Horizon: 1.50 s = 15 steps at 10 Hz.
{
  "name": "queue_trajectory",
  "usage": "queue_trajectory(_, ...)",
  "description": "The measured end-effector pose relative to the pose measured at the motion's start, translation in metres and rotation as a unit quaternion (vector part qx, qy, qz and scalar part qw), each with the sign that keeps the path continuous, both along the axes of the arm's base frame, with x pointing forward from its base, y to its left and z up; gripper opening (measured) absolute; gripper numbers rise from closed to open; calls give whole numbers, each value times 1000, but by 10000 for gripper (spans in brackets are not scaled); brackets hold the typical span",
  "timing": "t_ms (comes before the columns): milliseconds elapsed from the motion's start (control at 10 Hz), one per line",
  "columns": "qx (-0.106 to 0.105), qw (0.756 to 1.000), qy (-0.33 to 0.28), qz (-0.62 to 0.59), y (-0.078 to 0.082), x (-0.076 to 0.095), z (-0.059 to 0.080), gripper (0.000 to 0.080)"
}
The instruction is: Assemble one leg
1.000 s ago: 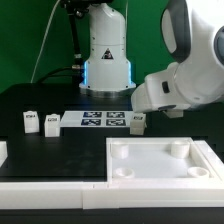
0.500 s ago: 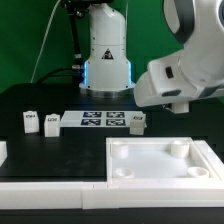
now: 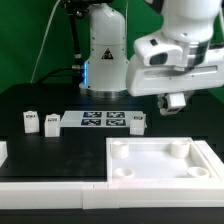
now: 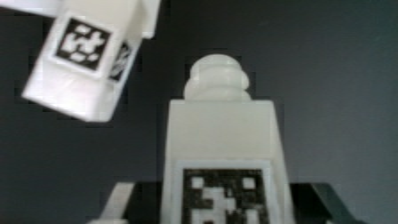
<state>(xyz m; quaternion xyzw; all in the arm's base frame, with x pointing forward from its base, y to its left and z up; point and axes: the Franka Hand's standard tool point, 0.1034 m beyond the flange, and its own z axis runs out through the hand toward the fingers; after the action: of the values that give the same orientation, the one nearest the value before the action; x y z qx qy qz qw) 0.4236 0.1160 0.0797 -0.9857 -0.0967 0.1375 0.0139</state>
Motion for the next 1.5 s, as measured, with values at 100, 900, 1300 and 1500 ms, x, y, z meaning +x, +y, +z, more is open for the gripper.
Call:
queue_trajectory(100, 7, 999, -34, 1, -1, 13, 9, 281)
queue_trajectory(900, 46, 987, -151, 12, 7, 102, 26, 281)
queue_trajectory(1300, 50, 982, -184, 11, 6, 105, 25, 281)
queue_trajectory(1500, 57, 963, -262, 13, 1, 111, 24, 281)
